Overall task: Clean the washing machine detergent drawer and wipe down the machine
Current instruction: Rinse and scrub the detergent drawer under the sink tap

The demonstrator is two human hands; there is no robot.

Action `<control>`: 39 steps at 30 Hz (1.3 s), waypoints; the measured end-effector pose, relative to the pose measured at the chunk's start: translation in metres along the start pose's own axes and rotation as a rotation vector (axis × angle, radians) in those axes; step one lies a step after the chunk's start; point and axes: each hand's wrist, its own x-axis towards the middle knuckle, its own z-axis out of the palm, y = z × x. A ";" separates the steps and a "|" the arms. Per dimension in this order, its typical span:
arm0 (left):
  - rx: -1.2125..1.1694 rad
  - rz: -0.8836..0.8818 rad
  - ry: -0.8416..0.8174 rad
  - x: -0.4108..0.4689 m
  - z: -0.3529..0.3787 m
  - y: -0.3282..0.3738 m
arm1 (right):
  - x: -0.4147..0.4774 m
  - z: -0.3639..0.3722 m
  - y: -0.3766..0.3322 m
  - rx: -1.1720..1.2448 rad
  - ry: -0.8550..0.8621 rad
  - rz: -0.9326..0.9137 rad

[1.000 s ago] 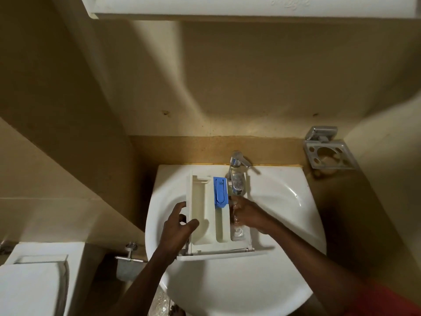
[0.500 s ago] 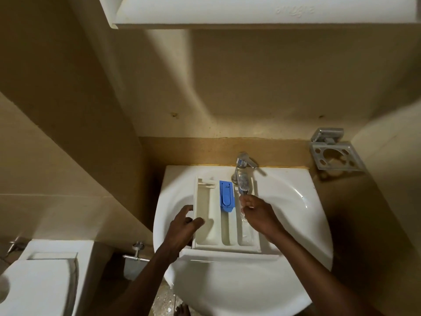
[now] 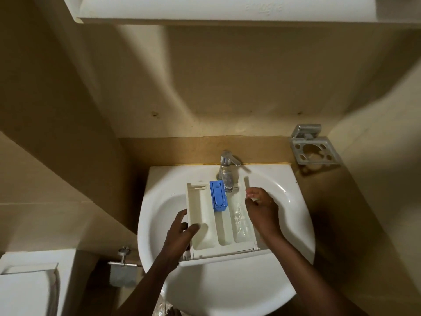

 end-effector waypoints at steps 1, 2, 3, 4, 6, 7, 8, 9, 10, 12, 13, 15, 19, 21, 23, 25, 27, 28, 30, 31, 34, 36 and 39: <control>-0.009 -0.004 -0.004 0.000 -0.001 0.000 | 0.003 -0.002 0.001 -0.129 0.017 -0.066; -0.018 -0.008 -0.009 -0.001 -0.001 0.000 | 0.007 -0.003 0.003 -0.223 -0.005 -0.086; -0.018 -0.011 -0.010 -0.002 -0.001 -0.001 | 0.013 -0.005 0.007 -0.278 -0.063 -0.060; -0.024 -0.016 -0.011 -0.003 0.001 -0.002 | 0.017 -0.006 0.011 -0.295 -0.138 -0.011; -0.049 -0.028 -0.015 -0.006 0.005 -0.003 | 0.020 -0.004 0.020 -0.298 -0.289 0.083; -0.059 -0.028 -0.013 -0.008 0.007 -0.002 | 0.019 -0.002 0.026 -0.313 -0.340 0.107; -0.062 -0.025 -0.006 -0.008 0.009 -0.001 | 0.018 0.000 0.031 -0.326 -0.373 0.110; -0.057 -0.022 0.002 -0.007 0.012 0.001 | 0.016 0.002 0.035 -0.331 -0.384 0.107; -0.044 -0.023 0.010 -0.007 0.014 0.002 | 0.014 0.003 0.038 -0.328 -0.381 0.109; -0.019 -0.016 0.029 -0.007 0.018 0.005 | 0.012 0.002 0.040 -0.316 -0.377 0.125; -0.019 -0.010 0.045 -0.007 0.019 0.005 | 0.013 0.001 0.040 -0.320 -0.388 0.140; -0.012 -0.022 0.073 -0.007 0.020 0.004 | 0.014 -0.001 0.039 -0.351 -0.422 0.147; -0.004 -0.026 0.075 -0.008 0.023 0.002 | 0.011 0.000 0.039 -0.372 -0.352 0.133; 0.010 0.004 0.080 -0.007 0.023 0.004 | 0.007 0.001 0.036 -0.334 -0.271 0.076; 0.018 0.026 0.089 -0.004 0.022 0.003 | 0.005 0.001 0.032 -0.305 -0.219 0.022; 0.023 0.030 0.103 -0.003 0.022 0.001 | 0.001 0.000 0.030 -0.335 -0.160 -0.051; 0.013 0.025 0.108 -0.003 0.023 -0.002 | -0.005 -0.003 0.031 -0.328 -0.076 -0.182; 0.006 0.027 0.108 -0.003 0.023 -0.002 | -0.010 -0.003 0.031 -0.309 -0.039 -0.261; 0.000 0.027 0.104 -0.003 0.024 -0.002 | -0.016 -0.004 0.031 -0.295 -0.003 -0.419; -0.002 0.026 0.106 -0.003 0.024 -0.002 | -0.017 -0.003 0.031 -0.305 -0.011 -0.483; -0.008 0.024 0.111 -0.002 0.023 -0.003 | -0.018 0.000 0.030 -0.384 -0.149 -0.589; -0.006 0.027 0.109 -0.002 0.023 -0.003 | -0.023 0.002 0.027 -0.474 -0.338 -0.581; -0.001 0.036 0.105 -0.002 0.024 -0.003 | -0.027 0.014 0.015 -0.610 -0.537 -0.483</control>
